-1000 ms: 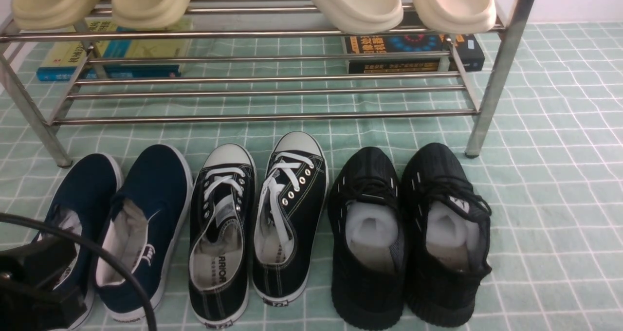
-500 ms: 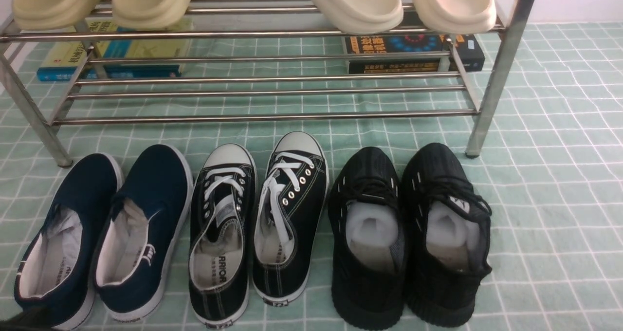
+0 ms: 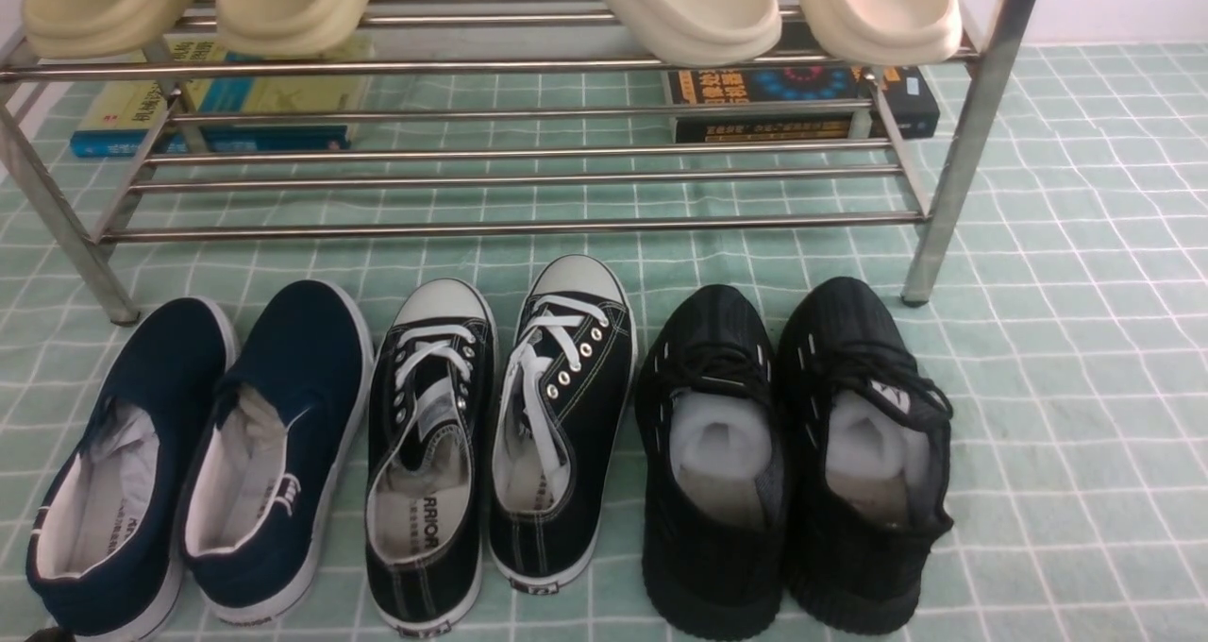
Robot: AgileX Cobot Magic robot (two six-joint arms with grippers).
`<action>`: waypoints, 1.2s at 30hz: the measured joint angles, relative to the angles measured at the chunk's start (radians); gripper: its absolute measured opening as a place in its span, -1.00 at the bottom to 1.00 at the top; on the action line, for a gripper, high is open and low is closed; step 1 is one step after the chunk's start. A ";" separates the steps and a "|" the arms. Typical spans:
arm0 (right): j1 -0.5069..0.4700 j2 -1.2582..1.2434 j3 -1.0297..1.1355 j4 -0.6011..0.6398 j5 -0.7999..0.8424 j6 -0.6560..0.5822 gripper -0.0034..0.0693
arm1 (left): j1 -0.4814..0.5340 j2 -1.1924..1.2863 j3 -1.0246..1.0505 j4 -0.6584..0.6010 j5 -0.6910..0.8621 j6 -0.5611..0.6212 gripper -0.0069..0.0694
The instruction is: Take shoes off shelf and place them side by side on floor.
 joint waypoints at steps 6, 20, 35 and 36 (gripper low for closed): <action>0.000 0.000 0.000 0.000 -0.001 0.000 -0.48 | 0.000 0.000 0.000 0.042 0.000 0.000 -0.69; 0.000 0.000 0.000 0.000 -0.001 0.000 -0.44 | 0.000 0.000 0.000 0.094 0.000 0.000 -0.65; 0.000 0.000 0.000 0.000 -0.001 0.000 -0.38 | 0.000 0.000 0.000 0.095 0.000 0.000 -0.64; 0.000 0.000 0.000 0.000 -0.001 0.000 -0.37 | 0.000 0.000 0.000 0.095 0.000 0.000 -0.64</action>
